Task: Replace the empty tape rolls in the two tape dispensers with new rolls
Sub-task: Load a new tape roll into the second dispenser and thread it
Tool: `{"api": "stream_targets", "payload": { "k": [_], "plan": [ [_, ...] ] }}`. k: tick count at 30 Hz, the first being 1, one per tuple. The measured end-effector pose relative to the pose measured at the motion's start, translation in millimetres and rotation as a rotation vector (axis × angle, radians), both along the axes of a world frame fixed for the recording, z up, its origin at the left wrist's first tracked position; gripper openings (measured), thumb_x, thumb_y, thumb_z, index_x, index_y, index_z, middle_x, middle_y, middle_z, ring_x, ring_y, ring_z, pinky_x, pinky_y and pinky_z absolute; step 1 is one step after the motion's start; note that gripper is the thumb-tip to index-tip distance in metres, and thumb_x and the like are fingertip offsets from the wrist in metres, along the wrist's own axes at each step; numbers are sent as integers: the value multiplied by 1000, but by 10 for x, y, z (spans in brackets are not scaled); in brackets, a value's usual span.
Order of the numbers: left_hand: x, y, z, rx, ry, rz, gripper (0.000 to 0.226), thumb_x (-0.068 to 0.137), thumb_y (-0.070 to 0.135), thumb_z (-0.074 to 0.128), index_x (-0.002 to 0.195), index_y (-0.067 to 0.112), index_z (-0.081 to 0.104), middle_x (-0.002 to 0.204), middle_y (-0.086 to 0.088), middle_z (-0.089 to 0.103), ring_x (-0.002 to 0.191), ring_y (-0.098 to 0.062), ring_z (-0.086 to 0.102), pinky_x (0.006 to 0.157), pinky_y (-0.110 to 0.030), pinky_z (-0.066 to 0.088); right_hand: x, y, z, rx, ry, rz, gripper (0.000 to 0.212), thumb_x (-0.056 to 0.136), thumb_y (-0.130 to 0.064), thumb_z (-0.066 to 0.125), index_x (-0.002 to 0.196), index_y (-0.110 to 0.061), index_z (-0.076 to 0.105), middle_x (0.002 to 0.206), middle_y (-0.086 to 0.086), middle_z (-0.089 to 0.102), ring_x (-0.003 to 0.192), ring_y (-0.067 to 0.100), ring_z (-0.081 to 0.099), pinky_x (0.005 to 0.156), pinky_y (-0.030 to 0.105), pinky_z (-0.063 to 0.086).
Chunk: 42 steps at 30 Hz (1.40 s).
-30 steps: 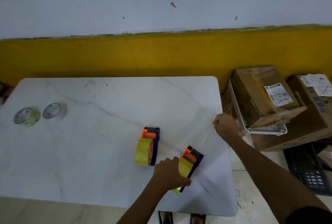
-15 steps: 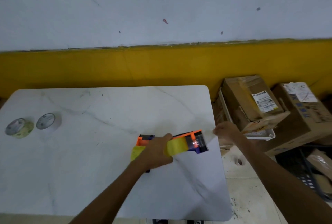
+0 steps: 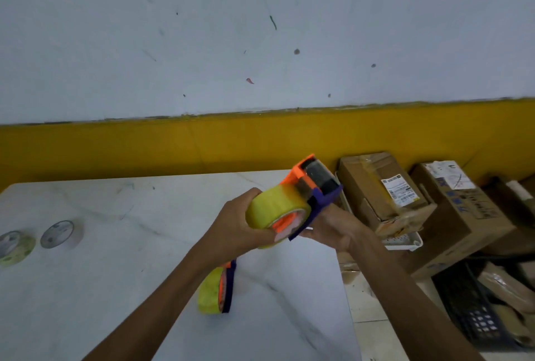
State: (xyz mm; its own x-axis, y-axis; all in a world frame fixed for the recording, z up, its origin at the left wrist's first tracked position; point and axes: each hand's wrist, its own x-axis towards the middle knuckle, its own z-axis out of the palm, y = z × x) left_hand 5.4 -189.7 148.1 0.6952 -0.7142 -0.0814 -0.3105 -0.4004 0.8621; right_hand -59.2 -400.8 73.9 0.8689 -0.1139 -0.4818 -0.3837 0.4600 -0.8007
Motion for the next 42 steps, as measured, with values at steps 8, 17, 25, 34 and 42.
{"api": "stream_targets", "payload": {
  "k": [8, 17, 25, 34, 42],
  "plan": [
    [-269, -341, -215, -68, 317, 458, 56, 68, 68, 66, 92, 17, 70, 89, -3, 73, 84, -19, 69, 72, -33, 56, -210, 615, -421, 480, -167, -436, 35, 97, -22, 42, 121, -3, 59, 100, 18, 74, 84, 26, 74, 72, 37, 62],
    [-451, -529, -1324, 205, 624, 654, 56, 83, 57, 60, 94, 5, 44, 89, -4, 56, 88, -22, 54, 80, -32, 48, -589, 1239, -1357, 602, 204, -674, 49, 95, -34, 42, 134, -5, 52, 104, 17, 68, 95, 32, 64, 69, 38, 58],
    [-596, -472, -1785, 314, 643, 639, 44, 86, 52, 59, 85, 10, 47, 77, 2, 48, 69, -12, 48, 73, -30, 42, -712, 1335, -1748, 710, 316, -757, 49, 95, -32, 37, 133, -4, 51, 115, 20, 61, 101, 35, 59, 83, 46, 49],
    [-658, -416, -1867, 365, 600, 568, 77, 82, 60, 57, 130, 0, 47, 128, -15, 56, 110, -29, 58, 86, -35, 49, -952, 992, -1724, 10, 704, -560, 35, 94, -33, 38, 85, -3, 53, 79, 17, 56, 69, 29, 51, 77, 43, 48],
    [-549, -395, -1530, 497, 364, 509, 78, 86, 64, 44, 132, 0, 41, 130, -17, 55, 116, -33, 56, 91, -38, 48, -380, 384, -884, -532, 417, -188, 25, 91, -26, 47, 66, -22, 48, 79, 6, 55, 88, 26, 54, 96, 48, 49]
  ]
}}
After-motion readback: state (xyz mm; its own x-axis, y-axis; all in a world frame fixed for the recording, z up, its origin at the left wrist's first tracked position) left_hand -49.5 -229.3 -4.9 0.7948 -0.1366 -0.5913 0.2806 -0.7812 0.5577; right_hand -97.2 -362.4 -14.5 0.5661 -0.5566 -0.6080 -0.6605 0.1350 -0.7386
